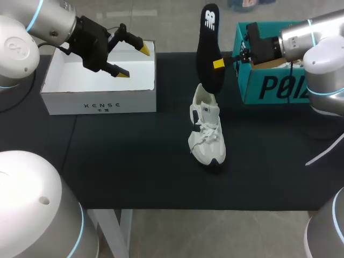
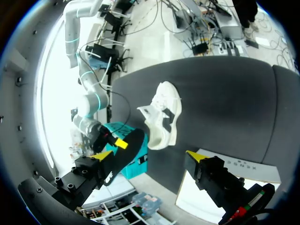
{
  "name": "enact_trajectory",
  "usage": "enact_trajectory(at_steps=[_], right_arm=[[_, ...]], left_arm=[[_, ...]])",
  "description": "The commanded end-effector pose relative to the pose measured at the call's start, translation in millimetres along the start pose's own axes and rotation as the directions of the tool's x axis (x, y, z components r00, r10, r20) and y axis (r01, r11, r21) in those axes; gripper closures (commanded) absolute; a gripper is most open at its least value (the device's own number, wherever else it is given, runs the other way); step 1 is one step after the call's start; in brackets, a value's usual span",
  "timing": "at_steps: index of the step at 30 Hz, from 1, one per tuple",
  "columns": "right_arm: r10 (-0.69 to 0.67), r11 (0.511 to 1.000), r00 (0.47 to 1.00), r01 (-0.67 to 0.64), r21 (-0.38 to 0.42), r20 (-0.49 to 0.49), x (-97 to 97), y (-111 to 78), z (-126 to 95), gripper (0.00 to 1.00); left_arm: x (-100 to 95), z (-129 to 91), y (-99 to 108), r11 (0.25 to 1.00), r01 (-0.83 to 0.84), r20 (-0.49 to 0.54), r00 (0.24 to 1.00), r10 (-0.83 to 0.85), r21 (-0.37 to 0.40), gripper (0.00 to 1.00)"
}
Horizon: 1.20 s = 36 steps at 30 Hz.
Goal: Take the shoe out of the shoebox, open the shoe tongue, remove and reinsert the insole, then place the shoe into the shoebox
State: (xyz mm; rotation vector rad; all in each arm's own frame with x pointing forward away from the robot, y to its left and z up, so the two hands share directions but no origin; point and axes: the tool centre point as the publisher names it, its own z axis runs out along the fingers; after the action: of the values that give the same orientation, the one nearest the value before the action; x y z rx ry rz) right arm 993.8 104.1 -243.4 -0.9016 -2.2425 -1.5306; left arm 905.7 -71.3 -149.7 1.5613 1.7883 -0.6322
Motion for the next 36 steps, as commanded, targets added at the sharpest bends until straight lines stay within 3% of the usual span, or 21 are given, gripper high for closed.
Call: enact_trajectory(at_steps=[1,13,19,29,36], right_arm=[[0.0,1.0,1.0,0.0,0.002,0.021,3.0,-12.6,6,1.0],[0.037,0.999,0.998,-0.037,-0.011,0.05,7.8,-30.2,12,1.0],[0.027,0.999,0.998,-0.028,0.025,0.06,1.3,-37.5,15,1.0],[-0.007,0.999,0.998,0.004,0.035,0.063,-14.8,-23.3,21,1.0],[0.025,0.999,0.998,-0.027,0.037,0.058,-23.5,-37.8,32,1.0]], left_arm=[[-0.2,0,0,1.0,0.0,-0.003,1.0,0.0,-0.002,0.0],[-0.2,0,0,1.0,0.0,-0.003,1.0,0.0,-0.002,0.0],[-0.2,0,0,1.0,0.0,-0.003,1.0,0.0,-0.002,0.0],[-0.2,0,0,1.0,0.0,-0.003,1.0,0.0,-0.002,0.0],[-0.2,0,0,1.0,0.0,-0.003,1.0,0.0,-0.002,0.0]])
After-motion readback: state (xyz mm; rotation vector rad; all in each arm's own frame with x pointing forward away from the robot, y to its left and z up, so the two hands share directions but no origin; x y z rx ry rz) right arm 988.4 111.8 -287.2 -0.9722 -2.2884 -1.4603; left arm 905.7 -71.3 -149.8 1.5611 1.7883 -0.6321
